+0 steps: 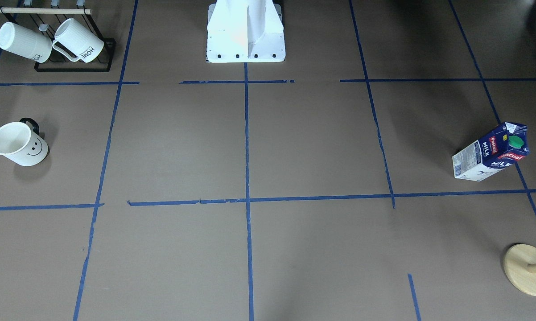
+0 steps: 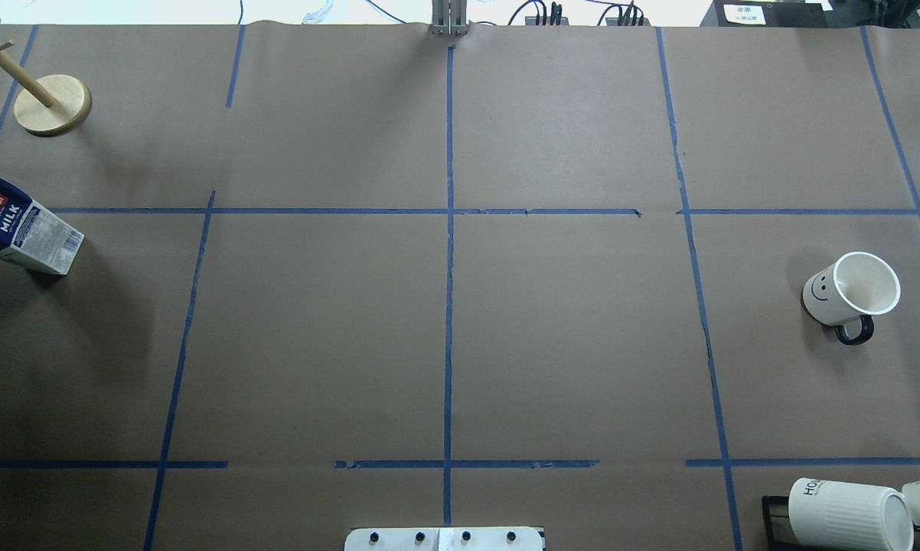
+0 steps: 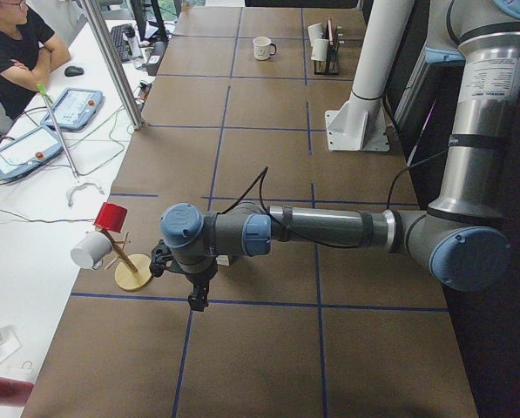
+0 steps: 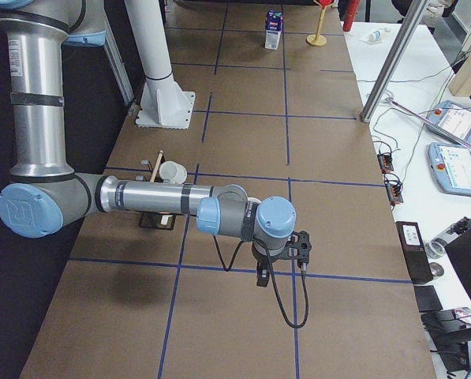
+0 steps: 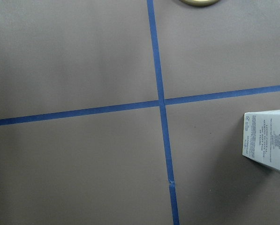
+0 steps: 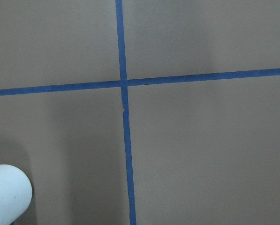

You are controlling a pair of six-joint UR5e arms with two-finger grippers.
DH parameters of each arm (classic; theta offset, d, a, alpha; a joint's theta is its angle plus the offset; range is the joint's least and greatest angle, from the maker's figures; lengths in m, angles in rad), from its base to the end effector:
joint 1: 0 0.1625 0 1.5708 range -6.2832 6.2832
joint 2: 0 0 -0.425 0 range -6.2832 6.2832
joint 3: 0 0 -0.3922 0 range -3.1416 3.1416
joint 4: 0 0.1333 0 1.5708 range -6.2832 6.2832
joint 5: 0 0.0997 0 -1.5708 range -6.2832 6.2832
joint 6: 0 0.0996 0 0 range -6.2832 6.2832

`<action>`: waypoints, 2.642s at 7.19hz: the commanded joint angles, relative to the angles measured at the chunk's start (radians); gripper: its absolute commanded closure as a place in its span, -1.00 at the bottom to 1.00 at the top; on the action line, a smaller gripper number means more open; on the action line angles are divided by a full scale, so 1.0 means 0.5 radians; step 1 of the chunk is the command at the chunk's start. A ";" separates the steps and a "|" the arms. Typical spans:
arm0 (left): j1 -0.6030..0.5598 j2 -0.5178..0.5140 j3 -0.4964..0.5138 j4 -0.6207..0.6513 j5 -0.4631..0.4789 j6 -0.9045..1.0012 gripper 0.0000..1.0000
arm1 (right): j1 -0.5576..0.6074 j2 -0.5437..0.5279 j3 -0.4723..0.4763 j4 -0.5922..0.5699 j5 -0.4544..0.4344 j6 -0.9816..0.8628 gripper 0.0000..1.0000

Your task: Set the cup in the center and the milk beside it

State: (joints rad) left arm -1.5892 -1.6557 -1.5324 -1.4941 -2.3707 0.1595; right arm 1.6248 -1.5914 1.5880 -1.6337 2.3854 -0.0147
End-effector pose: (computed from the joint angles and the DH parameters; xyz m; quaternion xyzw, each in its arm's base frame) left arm -0.0715 -0.5241 0.6401 0.0207 0.3890 0.0591 0.9191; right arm 0.0866 -0.4744 0.6635 -0.0168 -0.3967 0.0312 0.9173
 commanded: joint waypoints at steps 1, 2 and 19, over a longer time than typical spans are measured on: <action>0.000 -0.008 0.000 0.000 -0.002 -0.003 -1.00 | 0.002 -0.002 0.015 0.003 -0.003 -0.004 -1.00; 0.000 -0.011 0.000 0.000 -0.002 -0.003 -1.00 | -0.001 -0.005 0.051 0.000 -0.003 0.008 -1.00; -0.006 -0.008 -0.040 0.006 -0.008 -0.006 -1.00 | -0.976 -0.198 0.205 1.120 -0.202 1.379 -1.00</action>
State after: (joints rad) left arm -1.5922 -1.6598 -1.5524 -1.4910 -2.3740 0.1565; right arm 1.1567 -1.6910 1.6940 -1.0714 2.2969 0.6749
